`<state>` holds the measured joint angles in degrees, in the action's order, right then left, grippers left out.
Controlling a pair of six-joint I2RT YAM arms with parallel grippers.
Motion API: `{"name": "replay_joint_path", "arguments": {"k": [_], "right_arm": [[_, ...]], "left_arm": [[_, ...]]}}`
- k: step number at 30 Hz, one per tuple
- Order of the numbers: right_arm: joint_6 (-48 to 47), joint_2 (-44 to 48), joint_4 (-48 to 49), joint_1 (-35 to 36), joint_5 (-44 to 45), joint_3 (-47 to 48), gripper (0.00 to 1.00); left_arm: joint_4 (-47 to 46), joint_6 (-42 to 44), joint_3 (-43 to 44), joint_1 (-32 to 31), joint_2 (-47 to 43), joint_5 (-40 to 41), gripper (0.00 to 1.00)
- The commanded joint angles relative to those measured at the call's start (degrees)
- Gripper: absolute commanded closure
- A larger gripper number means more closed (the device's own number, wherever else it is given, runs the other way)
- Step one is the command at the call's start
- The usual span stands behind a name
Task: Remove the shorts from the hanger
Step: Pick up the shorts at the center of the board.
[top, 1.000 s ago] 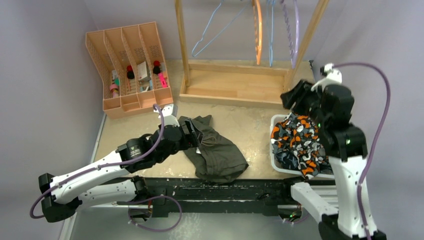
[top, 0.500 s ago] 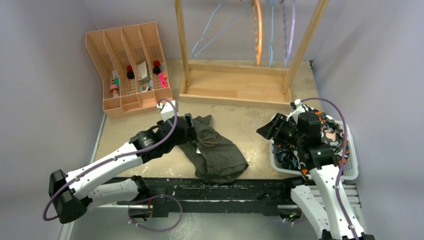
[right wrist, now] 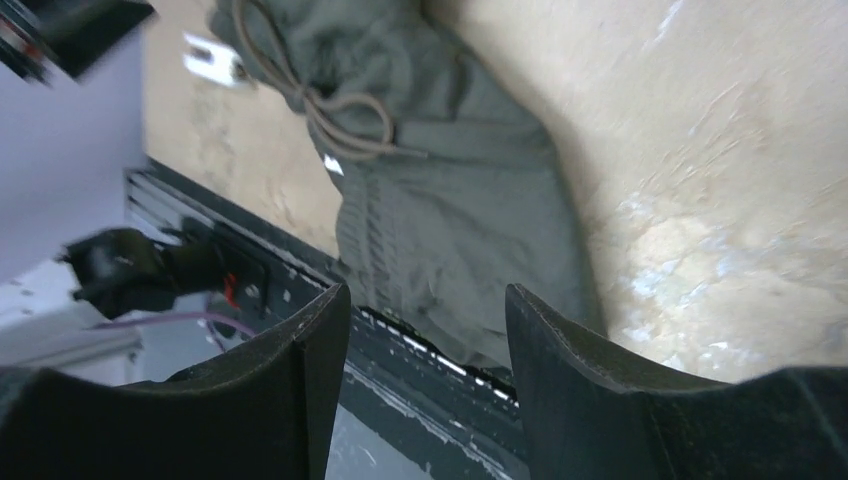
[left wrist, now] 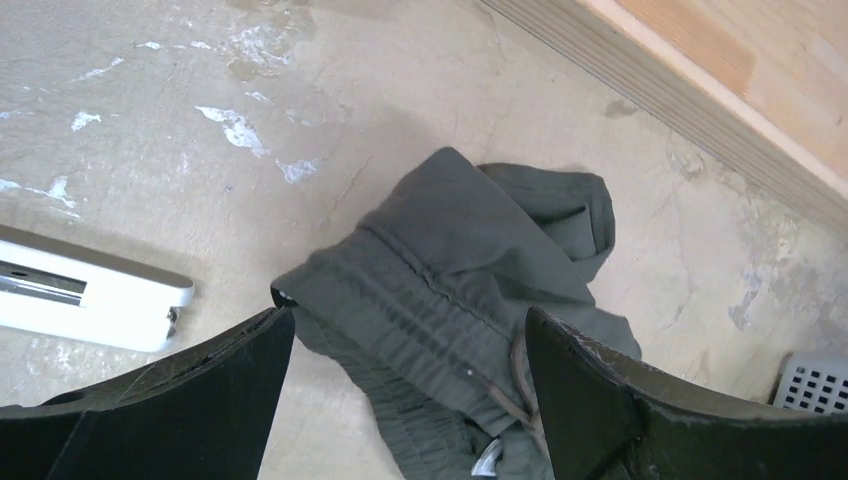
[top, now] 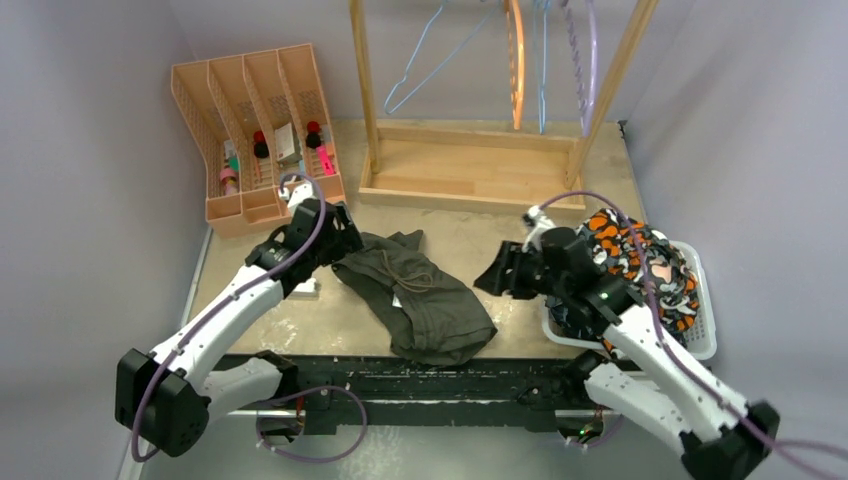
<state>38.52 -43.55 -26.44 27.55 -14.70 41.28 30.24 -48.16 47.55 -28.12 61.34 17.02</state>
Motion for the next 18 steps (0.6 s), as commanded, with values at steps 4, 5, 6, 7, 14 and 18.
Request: {"name": "replay_joint_path", "arguments": {"k": [4,5,6,7,14,18], "right_arm": [[9.07,-13.48,5.4,20.14,20.99,6.37,0.38],[9.95,-15.08,5.61,22.07,22.64,6.82,0.37],[10.49,-16.56,5.83,23.72,23.97,7.33,0.36],[11.23,-17.87,5.68,25.77,25.42,8.01,0.35],[16.54,-25.03,6.4,32.8,29.96,9.07,0.2],[22.01,-29.88,6.89,35.74,30.34,8.86,0.19]], "left_arm": [[-5.13,3.62,-0.24,4.82,3.81,-8.19,0.15],[-5.26,3.72,-0.29,5.09,4.55,-8.67,0.15],[-5.2,3.83,-0.26,5.28,5.06,-8.82,0.15],[-5.35,3.97,-0.3,5.49,5.37,-9.03,0.15],[-5.82,5.9,1.12,6.21,9.38,-9.6,0.18],[-8.1,4.04,-1.87,6.41,6.07,-0.1,0.19]]}}
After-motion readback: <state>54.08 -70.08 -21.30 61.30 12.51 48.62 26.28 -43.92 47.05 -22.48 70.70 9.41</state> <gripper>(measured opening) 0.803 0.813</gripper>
